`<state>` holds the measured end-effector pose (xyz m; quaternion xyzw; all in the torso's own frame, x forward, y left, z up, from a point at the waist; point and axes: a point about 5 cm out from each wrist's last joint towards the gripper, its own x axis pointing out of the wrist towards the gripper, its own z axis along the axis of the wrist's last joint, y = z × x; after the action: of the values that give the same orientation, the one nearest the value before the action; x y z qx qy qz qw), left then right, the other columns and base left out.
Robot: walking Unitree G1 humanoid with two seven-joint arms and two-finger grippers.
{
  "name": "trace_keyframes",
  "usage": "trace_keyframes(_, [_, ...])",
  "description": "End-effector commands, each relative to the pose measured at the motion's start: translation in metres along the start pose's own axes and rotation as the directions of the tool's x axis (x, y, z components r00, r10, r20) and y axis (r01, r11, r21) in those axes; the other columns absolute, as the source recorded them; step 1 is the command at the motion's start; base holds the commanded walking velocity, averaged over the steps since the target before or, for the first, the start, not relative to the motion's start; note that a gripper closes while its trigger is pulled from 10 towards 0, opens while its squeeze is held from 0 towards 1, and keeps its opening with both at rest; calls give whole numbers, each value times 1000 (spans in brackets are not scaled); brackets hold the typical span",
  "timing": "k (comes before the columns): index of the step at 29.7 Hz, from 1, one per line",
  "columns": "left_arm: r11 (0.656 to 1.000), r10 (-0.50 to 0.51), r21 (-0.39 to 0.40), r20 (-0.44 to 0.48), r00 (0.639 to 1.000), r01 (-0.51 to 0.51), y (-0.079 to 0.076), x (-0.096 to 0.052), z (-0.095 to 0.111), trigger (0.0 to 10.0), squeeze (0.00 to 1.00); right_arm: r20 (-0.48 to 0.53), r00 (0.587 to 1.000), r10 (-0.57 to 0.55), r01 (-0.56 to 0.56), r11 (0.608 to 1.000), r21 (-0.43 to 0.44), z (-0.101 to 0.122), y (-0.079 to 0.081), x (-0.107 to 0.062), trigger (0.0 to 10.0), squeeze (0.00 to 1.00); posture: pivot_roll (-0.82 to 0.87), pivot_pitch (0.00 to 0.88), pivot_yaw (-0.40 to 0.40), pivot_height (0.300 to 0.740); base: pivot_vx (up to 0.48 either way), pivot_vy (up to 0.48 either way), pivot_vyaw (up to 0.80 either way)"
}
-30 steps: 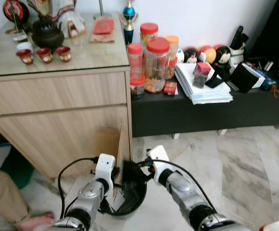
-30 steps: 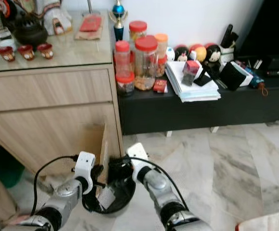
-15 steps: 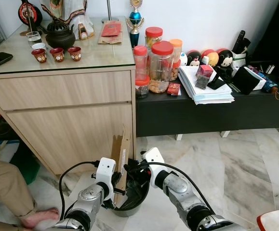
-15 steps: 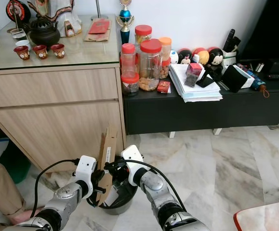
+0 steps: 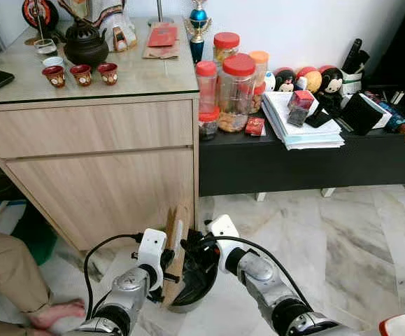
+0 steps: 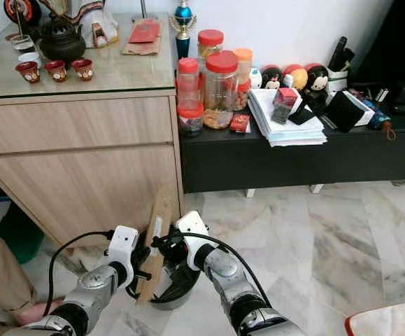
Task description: Picking trash to rubbish bin
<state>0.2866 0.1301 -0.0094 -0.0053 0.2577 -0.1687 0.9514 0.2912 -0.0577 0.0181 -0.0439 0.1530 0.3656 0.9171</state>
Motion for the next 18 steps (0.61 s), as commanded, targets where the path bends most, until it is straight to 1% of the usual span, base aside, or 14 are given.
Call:
trace_keyframes(1, [1000,-1,6,-8,1000,1,2,-1,-1,10000,1000,-12,1000,7,-7,1000,-4,-2,1,0,10000,0,31,72,-13,740,0,0,0])
trace_keyframes(12, [1000,9,3,-9,1000,-8,2,-1,-1,10000,1000,-17,1000,4,-5,1000,-4,-3,1,-1,10000,0,30,71,-17,740,0,0,0])
trace_keyframes(14, [999,33,15,-6,999,-33,6,-2,-1,10000,1000,-18,1000,1,-1,1000,-2,-4,0,-1,10000,0,30,71,-17,740,0,0,0])
trace_keyframes(15, [999,48,20,-5,999,-48,8,-3,-2,10000,702,-20,1000,-3,3,1000,1,-4,0,-2,10000,0,30,71,-17,740,0,0,0])
trace_keyframes(16, [999,48,20,-5,999,-48,8,-3,-2,10000,702,-20,1000,-3,3,1000,1,-4,0,-2,10000,0,30,71,-17,740,0,0,0])
trace_keyframes(17, [996,82,33,-3,997,-82,13,-4,-3,10000,0,-30,999,-19,19,1000,6,-7,-1,-3,10000,0,30,71,-17,740,0,0,0])
trace_keyframes(18, [985,162,60,5,987,-162,23,-9,-4,10000,0,-46,997,-55,57,998,34,-12,-4,-6,10000,0,33,69,-17,740,0,0,0])
